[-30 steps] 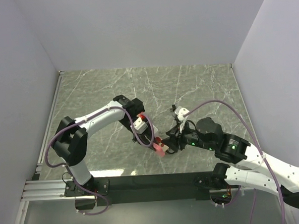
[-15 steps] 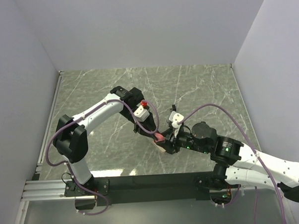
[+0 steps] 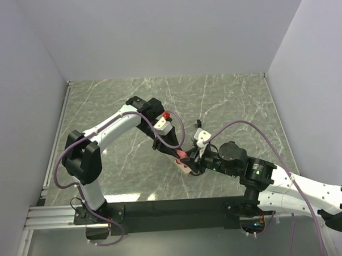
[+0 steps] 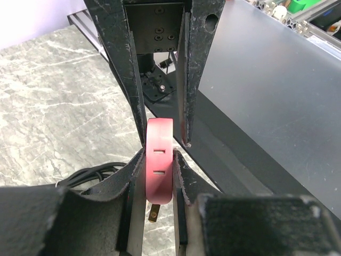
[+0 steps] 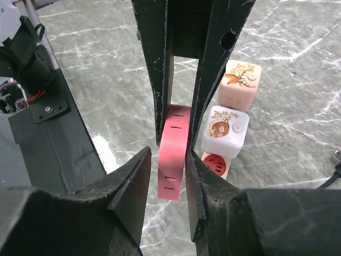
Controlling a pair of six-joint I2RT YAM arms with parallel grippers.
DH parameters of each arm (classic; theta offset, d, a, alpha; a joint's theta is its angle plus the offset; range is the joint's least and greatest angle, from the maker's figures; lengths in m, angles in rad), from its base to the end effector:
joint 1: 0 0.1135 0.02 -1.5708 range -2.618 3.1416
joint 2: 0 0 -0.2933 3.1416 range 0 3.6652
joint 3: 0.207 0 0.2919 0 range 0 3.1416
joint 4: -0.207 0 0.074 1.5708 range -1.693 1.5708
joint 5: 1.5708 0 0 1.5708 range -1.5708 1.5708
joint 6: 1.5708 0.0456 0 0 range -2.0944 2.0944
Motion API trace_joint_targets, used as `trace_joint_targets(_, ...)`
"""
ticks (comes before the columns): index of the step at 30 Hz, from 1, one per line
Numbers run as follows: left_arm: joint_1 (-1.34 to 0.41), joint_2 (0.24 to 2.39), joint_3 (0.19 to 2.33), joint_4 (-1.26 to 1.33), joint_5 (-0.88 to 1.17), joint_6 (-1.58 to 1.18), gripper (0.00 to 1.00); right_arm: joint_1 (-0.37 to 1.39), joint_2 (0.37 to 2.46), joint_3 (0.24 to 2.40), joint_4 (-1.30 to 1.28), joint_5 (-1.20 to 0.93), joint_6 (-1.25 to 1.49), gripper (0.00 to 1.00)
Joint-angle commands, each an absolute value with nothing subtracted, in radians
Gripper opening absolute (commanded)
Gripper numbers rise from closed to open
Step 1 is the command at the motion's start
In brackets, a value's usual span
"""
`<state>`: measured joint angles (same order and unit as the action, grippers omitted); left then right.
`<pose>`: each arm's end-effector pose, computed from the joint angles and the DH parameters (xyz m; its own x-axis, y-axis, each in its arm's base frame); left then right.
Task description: Insert the plug
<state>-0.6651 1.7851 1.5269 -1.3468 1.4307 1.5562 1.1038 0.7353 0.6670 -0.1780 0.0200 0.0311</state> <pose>0.2642 -0.2646 0.3048 0.0480 0.1398 -0.9890 0.7872 -0.6148 -0.0486 0.0943 0.1849 0.3214 -0.1372 -0.2031 -0.9695 -0.8802 0.4740 0.0253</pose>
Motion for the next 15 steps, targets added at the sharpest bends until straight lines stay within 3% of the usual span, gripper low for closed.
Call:
trace_joint_targets(1,-0.667,1.764,1.577,-1.362,1.695,1.555,0.01,1.109,0.739,0.643,-0.153,0.018,0.028,0.39)
trace_joint_targets(9,-0.670,1.750,1.565,-1.364,1.694,1.560,0.01,1.111,0.767,0.632,-0.163,0.084,0.032,0.42)
trace_joint_targets(13,-0.672,1.735,1.543,-1.364,1.694,1.572,0.01,1.112,0.761,0.624,-0.155,0.121,0.049,0.64)
trace_joint_targets(15,-0.672,1.729,1.537,-1.362,1.695,1.574,0.01,1.111,0.759,0.621,-0.160,0.143,0.051,0.65)
